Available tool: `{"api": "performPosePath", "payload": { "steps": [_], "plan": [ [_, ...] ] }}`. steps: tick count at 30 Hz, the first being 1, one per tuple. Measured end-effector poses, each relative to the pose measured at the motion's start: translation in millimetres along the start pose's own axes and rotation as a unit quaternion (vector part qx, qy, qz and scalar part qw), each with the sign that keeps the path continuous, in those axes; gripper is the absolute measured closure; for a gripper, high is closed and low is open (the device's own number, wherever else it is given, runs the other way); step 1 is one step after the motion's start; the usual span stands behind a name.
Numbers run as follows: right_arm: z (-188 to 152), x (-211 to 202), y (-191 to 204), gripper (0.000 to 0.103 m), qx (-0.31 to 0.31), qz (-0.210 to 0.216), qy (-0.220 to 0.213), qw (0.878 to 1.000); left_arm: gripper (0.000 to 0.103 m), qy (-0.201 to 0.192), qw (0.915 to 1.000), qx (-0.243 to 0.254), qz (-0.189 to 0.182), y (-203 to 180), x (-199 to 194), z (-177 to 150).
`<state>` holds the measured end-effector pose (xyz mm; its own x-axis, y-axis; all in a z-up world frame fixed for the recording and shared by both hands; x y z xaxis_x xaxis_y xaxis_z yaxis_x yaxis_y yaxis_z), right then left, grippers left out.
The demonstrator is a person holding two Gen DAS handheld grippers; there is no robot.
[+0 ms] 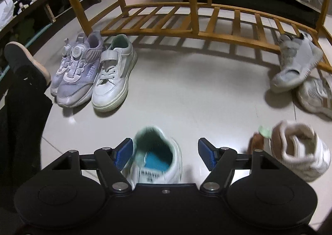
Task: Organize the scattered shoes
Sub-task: 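Regrip the white BABAYA sneaker at its heel collar with the right tool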
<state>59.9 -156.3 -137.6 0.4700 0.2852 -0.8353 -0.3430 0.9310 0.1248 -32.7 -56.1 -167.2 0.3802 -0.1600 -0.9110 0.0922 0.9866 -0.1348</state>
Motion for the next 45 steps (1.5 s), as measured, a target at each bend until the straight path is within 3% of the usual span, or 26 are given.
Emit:
{"api": "performPosePath", "payload": {
  "steps": [9,13,15,19,30,34,41,45],
  "plan": [
    [4,21,2,0.026,-0.021,-0.018,0.025,0.999,0.032,0.000,1.0000,-0.005,0.002,2,0,4],
    [-5,19,-5,0.026,-0.044,-0.062,0.038,0.996,0.032,0.002,1.0000,-0.005,0.001,6,0,5],
    [-10,19,-12,0.026,-0.062,-0.065,0.054,0.994,0.032,0.004,1.0000,-0.009,-0.001,8,1,6],
    [-18,9,-33,0.026,-0.030,-0.057,0.058,0.996,0.032,0.004,0.9999,-0.010,0.005,10,2,6],
    [-40,-11,-35,0.026,-0.061,-0.082,0.086,0.991,0.032,0.002,0.9994,-0.029,0.017,27,2,13],
    [-45,-27,-35,0.026,-0.051,-0.080,0.068,0.993,0.035,0.007,0.9991,-0.039,0.013,30,0,14],
    [-20,-44,-30,0.024,-0.024,-0.041,0.008,0.999,0.035,0.018,0.9995,-0.025,0.011,21,-4,11],
    [-15,-30,-26,0.024,-0.028,-0.040,0.010,0.999,0.035,0.025,0.9994,-0.022,0.005,17,-6,8]
  ]
}}
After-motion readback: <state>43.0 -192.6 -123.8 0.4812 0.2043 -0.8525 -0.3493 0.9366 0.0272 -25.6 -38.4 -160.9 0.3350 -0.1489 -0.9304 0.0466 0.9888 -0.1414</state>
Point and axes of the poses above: each gripper's, at about its wrist camera, not at the fingertips, and x roughly the way its jaws point, y to its left, z to its top, the point moved 3 cm from there along x, roughly the way its jaws point, and after that the axes turned 5 degrees about -x, right-handed, at the moved point
